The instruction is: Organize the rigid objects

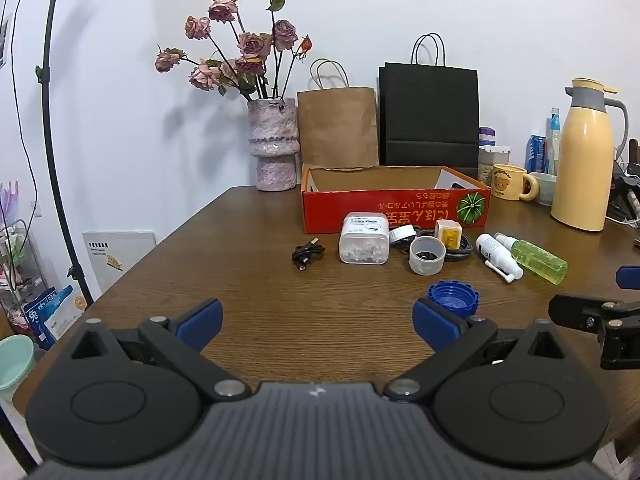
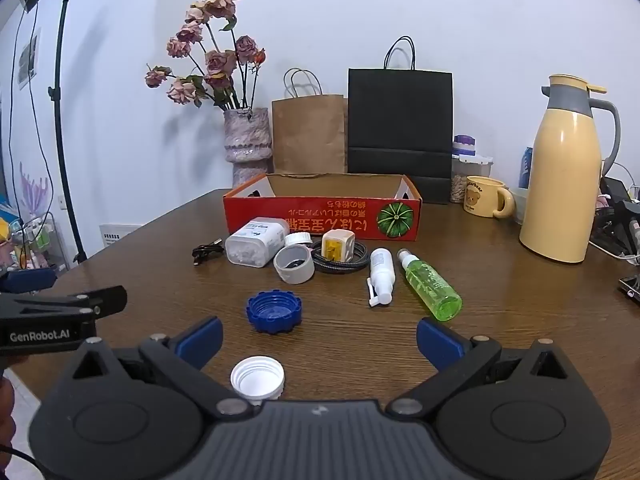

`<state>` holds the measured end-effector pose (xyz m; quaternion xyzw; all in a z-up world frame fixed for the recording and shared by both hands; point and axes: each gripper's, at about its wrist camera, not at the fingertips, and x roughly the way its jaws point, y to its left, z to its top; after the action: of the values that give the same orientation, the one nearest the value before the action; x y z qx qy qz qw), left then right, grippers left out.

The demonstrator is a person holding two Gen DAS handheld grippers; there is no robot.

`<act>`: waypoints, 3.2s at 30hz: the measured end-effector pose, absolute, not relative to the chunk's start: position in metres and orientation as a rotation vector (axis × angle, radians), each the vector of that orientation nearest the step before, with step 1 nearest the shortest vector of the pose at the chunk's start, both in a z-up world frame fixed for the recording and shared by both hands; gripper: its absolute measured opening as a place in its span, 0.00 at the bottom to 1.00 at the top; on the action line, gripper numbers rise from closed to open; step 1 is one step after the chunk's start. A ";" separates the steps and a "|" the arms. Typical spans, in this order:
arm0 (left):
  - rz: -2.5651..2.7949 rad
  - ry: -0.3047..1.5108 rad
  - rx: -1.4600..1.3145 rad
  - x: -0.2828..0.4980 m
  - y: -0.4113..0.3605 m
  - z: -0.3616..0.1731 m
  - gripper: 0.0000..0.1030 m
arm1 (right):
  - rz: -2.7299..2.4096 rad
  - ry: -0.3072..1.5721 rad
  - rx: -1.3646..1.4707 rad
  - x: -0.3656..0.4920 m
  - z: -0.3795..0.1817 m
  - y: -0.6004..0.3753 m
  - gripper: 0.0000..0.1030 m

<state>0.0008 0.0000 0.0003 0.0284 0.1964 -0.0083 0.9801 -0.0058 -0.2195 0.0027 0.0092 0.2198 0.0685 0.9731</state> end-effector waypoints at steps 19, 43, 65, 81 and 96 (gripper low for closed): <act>-0.020 0.392 0.063 0.000 -0.001 0.000 1.00 | 0.141 0.446 0.026 -0.006 0.003 -0.217 1.00; -0.021 0.386 0.062 0.002 -0.005 0.004 1.00 | 0.141 0.441 0.024 -0.010 0.005 -0.215 1.00; -0.022 0.382 0.059 -0.002 -0.002 0.007 1.00 | 0.142 0.436 0.023 -0.011 0.006 -0.215 1.00; -0.023 0.380 0.059 -0.003 -0.002 0.013 1.00 | 0.145 0.432 0.019 -0.011 0.009 -0.213 1.00; -0.023 0.378 0.058 -0.004 -0.002 0.012 1.00 | 0.145 0.430 0.018 -0.011 0.009 -0.213 1.00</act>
<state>-0.0041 -0.0020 0.0121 0.0287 0.1880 -0.0112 0.9817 -0.0114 -0.2129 0.0089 0.0091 0.2133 0.0717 0.9743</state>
